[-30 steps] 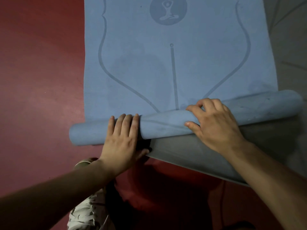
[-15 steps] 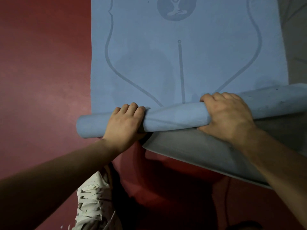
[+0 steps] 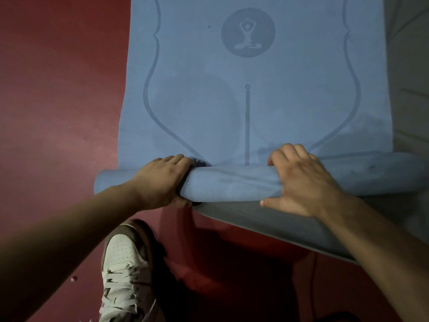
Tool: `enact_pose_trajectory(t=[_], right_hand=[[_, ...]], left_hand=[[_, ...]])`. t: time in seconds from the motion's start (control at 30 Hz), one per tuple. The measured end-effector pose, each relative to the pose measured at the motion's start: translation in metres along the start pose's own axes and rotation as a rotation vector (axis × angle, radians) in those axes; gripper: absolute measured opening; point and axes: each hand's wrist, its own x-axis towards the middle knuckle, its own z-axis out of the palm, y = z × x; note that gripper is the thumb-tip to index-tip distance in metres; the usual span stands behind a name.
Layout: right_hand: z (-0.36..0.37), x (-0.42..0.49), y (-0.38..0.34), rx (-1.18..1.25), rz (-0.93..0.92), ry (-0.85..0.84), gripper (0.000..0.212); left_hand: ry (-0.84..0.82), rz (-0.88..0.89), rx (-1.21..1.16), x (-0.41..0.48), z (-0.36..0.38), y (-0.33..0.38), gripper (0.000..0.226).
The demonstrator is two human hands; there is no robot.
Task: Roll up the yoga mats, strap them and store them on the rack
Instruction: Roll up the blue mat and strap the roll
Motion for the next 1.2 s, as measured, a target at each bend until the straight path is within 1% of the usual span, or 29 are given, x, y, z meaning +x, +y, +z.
enact_pose_trajectory(t=[0.07, 0.13, 0.17, 0.27, 0.3, 0.33, 0.4, 0.47, 0.53, 0.7, 0.77, 0.83, 0.93, 1.03, 1.2], right_hand=[[-0.001, -0.001, 0.002, 0.008, -0.019, -0.005, 0.077], [-0.001, -0.002, 0.003, 0.007, -0.036, 0.005, 0.076], [0.0, -0.003, 0.003, 0.003, -0.04, 0.012, 0.079], [0.002, -0.008, 0.002, 0.04, -0.023, 0.029, 0.103], [0.003, -0.009, 0.002, 0.07, -0.013, 0.048, 0.104], [0.005, -0.01, 0.002, 0.089, -0.011, 0.075, 0.098], [0.007, -0.011, 0.003, 0.07, -0.037, 0.129, 0.08], [0.008, -0.01, 0.006, 0.052, -0.058, 0.177, 0.069], [0.009, -0.01, 0.006, 0.051, -0.068, 0.22, 0.067], [0.01, -0.011, 0.005, 0.002, -0.054, 0.261, 0.067], [0.01, -0.01, 0.005, 0.03, -0.05, 0.281, 0.068], [0.008, -0.009, 0.005, 0.079, -0.027, 0.301, 0.068], [0.007, -0.007, 0.004, 0.107, -0.036, 0.311, 0.056], [0.008, -0.005, 0.007, 0.113, -0.041, 0.322, 0.051], [0.01, -0.001, 0.007, 0.072, 0.03, 0.476, 0.048]], left_hand=[[0.164, 0.047, -0.026, -0.011, 0.006, 0.002, 0.086], [0.275, 0.06, -0.016, -0.02, 0.01, 0.006, 0.08], [0.31, 0.059, 0.002, -0.023, 0.011, 0.009, 0.076], [0.349, 0.011, 0.025, -0.028, 0.015, 0.019, 0.074], [0.342, -0.005, 0.022, -0.028, 0.016, 0.02, 0.075], [0.335, -0.011, 0.019, -0.028, 0.016, 0.02, 0.076], [0.332, -0.005, -0.011, -0.029, 0.015, 0.018, 0.076], [0.357, -0.014, -0.102, -0.028, 0.013, 0.015, 0.075], [0.386, -0.024, -0.155, -0.027, 0.011, 0.014, 0.072], [0.374, -0.017, -0.13, -0.025, 0.011, 0.016, 0.062], [0.429, -0.069, -0.141, -0.026, 0.012, 0.014, 0.056], [0.468, -0.125, -0.118, -0.024, 0.011, 0.015, 0.055], [0.465, -0.111, -0.096, -0.023, 0.009, 0.017, 0.058], [0.497, -0.1, -0.111, -0.024, 0.007, 0.018, 0.051], [0.536, -0.121, -0.048, -0.02, 0.005, 0.016, 0.04]])
